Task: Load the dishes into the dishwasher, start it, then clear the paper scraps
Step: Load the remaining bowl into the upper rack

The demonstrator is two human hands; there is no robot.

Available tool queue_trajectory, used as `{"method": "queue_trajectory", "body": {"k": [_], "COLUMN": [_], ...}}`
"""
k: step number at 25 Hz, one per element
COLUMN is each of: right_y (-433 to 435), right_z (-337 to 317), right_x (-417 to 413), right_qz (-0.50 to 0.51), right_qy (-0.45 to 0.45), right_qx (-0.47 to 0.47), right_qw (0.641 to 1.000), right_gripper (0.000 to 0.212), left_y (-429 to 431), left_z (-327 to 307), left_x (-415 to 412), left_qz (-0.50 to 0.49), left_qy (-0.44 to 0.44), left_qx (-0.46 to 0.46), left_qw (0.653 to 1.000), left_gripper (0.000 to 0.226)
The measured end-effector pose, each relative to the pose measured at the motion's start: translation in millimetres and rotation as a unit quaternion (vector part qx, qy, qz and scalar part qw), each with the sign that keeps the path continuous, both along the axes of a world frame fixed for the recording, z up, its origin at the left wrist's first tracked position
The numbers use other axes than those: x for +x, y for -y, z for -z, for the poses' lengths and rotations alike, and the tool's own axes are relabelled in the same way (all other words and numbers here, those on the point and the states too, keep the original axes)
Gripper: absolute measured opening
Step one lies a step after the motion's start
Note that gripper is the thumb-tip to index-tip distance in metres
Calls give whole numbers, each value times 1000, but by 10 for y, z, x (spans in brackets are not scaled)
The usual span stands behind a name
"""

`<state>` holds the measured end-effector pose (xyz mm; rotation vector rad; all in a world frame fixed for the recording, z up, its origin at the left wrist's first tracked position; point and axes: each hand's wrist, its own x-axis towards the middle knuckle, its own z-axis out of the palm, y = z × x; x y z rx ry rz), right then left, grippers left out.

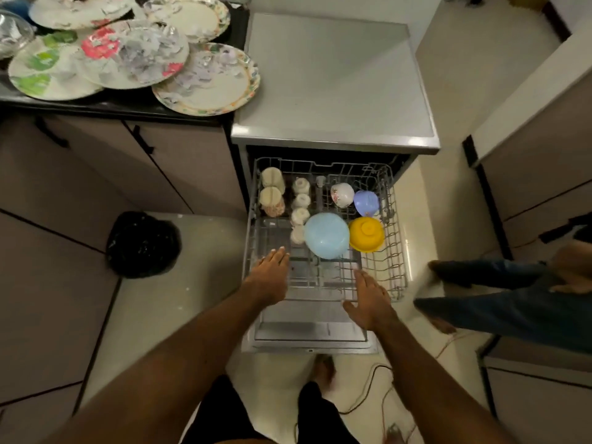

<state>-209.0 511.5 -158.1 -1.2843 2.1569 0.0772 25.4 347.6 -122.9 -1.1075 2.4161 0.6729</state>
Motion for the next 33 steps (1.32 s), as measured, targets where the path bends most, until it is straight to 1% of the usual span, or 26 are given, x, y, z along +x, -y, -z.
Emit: {"method": "queue_trajectory", "body": {"k": [2, 4, 7, 10, 12, 14, 18, 20, 23, 25, 27, 33], "right_y": [-74, -73, -5, 21, 49, 93, 131, 115, 62, 153, 396, 1486], "right_z": [57, 120, 304, 561, 720, 804, 874, 904, 948, 943, 936, 820], "right_x": [-199, -349, -492, -536, -558, -578, -617, -624, -623, -671, -761, -1102], "right_qz": [-37, -64, -98, -148, -180, -179, -202, -250, -295, -278, -255, -221], "right_qy": [-6, -7, 9, 9, 2, 3, -5, -34, -91, -124, -149, -207], "right_qx": [8, 0, -4, 17, 21, 17, 11, 13, 11, 14, -5, -51], "right_qw": [999, 998, 995, 989, 983, 984, 979, 968, 951, 952, 955, 952], "right_gripper": [86, 73, 48, 25, 15, 13, 14, 20, 37, 37, 35, 32], "left_y": [-242, -457, -614, -587, -511, -449, -393, -379, -263, -105, 137, 1161], "left_z": [148, 313, 578, 787, 880, 966, 1113, 1140, 1147, 1137, 1125, 979], "left_x": [-96, -135, -210, -284, -364, -448, -575, -620, -652, -694, -795, -1223], "left_qz": [-7, -12, 11, 34, 40, 46, 67, 98, 127, 123, 110, 88], "left_qy": [14, 24, 55, 98, 124, 135, 144, 158, 140, 116, 101, 95], "left_qx": [7, 5, -7, -9, -7, -13, -22, -22, -19, -22, -31, -85], "left_qw": [1000, 1000, 998, 995, 991, 990, 987, 982, 982, 985, 988, 988], "left_gripper": [82, 78, 62, 49, 40, 36, 41, 36, 29, 27, 27, 23]}}
